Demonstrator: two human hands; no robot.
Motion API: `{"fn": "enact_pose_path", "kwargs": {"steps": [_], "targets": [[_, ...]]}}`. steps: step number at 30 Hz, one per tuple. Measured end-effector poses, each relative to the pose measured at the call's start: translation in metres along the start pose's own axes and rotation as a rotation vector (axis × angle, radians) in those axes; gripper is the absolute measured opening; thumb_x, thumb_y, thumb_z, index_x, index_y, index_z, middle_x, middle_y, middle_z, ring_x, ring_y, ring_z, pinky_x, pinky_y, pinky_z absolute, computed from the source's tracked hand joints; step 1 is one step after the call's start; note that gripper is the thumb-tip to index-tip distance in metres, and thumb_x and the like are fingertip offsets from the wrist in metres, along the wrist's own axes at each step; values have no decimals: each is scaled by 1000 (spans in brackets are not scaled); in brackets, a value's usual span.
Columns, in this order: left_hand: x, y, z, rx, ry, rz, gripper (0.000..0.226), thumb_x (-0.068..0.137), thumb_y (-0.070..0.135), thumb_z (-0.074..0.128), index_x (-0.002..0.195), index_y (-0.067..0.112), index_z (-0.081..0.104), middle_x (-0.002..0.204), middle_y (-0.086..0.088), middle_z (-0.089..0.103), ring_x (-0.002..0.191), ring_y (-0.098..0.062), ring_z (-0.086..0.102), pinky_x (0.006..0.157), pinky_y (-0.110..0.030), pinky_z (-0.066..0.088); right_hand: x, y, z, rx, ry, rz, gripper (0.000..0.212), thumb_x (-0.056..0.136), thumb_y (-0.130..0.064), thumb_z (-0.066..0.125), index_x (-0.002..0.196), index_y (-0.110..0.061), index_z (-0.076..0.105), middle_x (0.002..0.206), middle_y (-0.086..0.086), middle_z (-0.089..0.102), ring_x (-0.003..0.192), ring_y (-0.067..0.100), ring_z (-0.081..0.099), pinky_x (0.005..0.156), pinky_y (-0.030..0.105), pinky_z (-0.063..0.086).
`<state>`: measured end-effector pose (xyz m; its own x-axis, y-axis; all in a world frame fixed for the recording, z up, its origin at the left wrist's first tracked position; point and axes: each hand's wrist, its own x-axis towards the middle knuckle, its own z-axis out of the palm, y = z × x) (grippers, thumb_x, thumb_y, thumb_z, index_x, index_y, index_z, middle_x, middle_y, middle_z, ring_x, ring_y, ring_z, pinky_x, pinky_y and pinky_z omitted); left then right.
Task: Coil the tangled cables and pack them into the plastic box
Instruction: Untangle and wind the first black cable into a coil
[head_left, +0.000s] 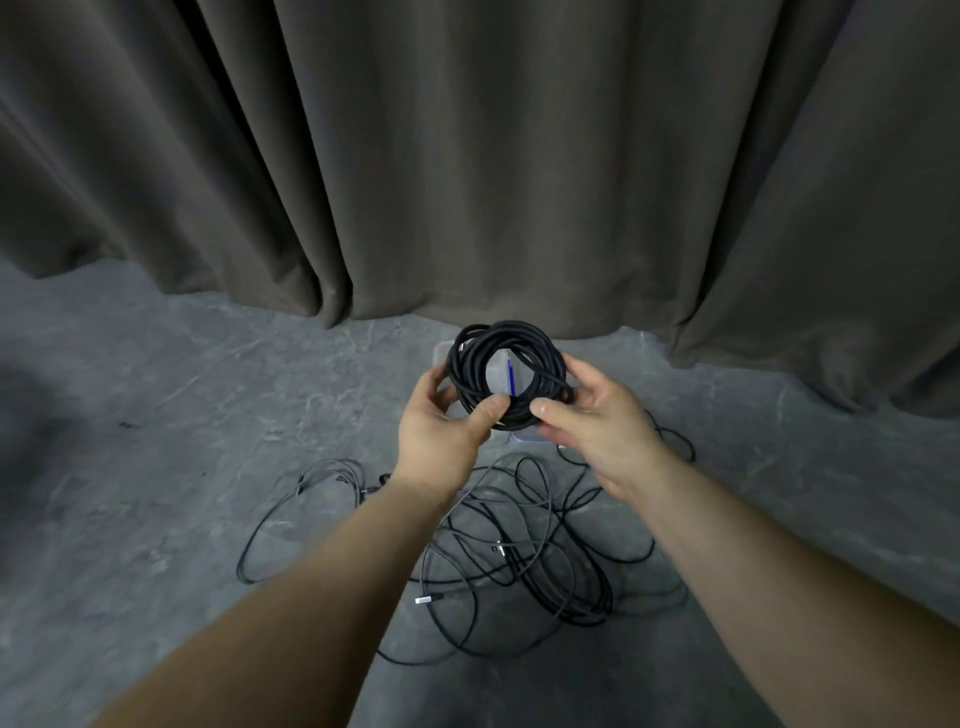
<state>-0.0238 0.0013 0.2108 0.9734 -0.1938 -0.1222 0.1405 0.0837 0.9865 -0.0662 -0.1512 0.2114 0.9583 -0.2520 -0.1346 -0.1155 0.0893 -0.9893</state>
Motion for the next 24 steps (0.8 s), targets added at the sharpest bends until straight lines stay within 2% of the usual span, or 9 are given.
{"fn": "enact_pose_path", "kwargs": {"steps": [3, 5, 7, 10, 12, 14, 18, 21, 24], "targets": [[17, -12, -20, -1, -15, -114, 57, 85, 10, 72, 131, 28, 44, 124, -6, 62, 111, -22, 63, 93, -38, 53, 21, 19, 18, -3, -19, 52, 58, 88, 1, 64, 137, -25, 47, 109, 3, 68, 99, 18, 67, 85, 37, 55], [32, -18, -35, 9, -50, -172, 65, 87, 11, 69, 141, 29, 37, 117, -11, 64, 109, -24, 64, 91, -37, 52, 39, 35, 32, 10, -9, 91, 59, 88, 1, 63, 138, -26, 44, 107, -2, 67, 97, 16, 66, 81, 35, 55], [47, -29, -50, 12, -68, -217, 69, 89, 10, 68, 144, 33, 33, 114, -11, 66, 106, -24, 66, 86, -34, 52, 57, 52, 46, 17, 11, 129, 57, 89, 0, 63, 136, -24, 42, 110, -2, 65, 96, 14, 65, 76, 30, 53], [72, -56, -73, -40, -8, -288, 70, 90, 8, 65, 146, 32, 31, 114, -12, 67, 102, -23, 68, 83, -32, 52, 87, 86, 65, -5, 26, 164, 48, 88, -2, 65, 128, -18, 46, 119, 0, 62, 95, 12, 63, 75, 27, 52], [89, -81, -87, -106, 65, -334, 66, 90, 6, 64, 144, 28, 33, 112, -12, 69, 99, -23, 69, 84, -34, 52, 109, 112, 79, -29, 15, 181, 47, 87, -5, 67, 127, -21, 49, 122, 3, 62, 98, 15, 64, 76, 29, 53], [107, -107, -99, -187, 156, -374, 55, 90, 4, 63, 137, 20, 39, 108, -11, 69, 92, -22, 70, 77, -32, 51, 130, 140, 92, -54, -3, 196, 51, 88, -9, 67, 132, -23, 49, 123, 6, 62, 103, 17, 64, 80, 33, 54], [139, -164, -120, -288, 330, -468, 42, 91, 4, 63, 130, 6, 46, 97, -10, 66, 76, -18, 65, 67, -28, 52, 160, 196, 108, -181, 15, 248, 60, 90, -21, 66, 143, -15, 40, 133, 6, 57, 118, 20, 57, 102, 43, 46], [155, -204, -136, -304, 384, -494, 31, 91, 3, 62, 120, 8, 50, 89, -8, 66, 71, -16, 64, 67, -28, 52, 172, 241, 112, -430, -12, 252, 48, 91, -13, 60, 138, -11, 48, 131, 6, 58, 120, 23, 55, 104, 38, 43], [163, -239, -142, -297, 390, -524, 23, 91, 1, 61, 106, 13, 49, 89, -8, 65, 71, -17, 62, 63, -26, 51, 181, 280, 115, -577, -48, 262, 47, 92, -9, 53, 139, -14, 47, 137, 8, 55, 125, 27, 52, 105, 38, 42]]}}
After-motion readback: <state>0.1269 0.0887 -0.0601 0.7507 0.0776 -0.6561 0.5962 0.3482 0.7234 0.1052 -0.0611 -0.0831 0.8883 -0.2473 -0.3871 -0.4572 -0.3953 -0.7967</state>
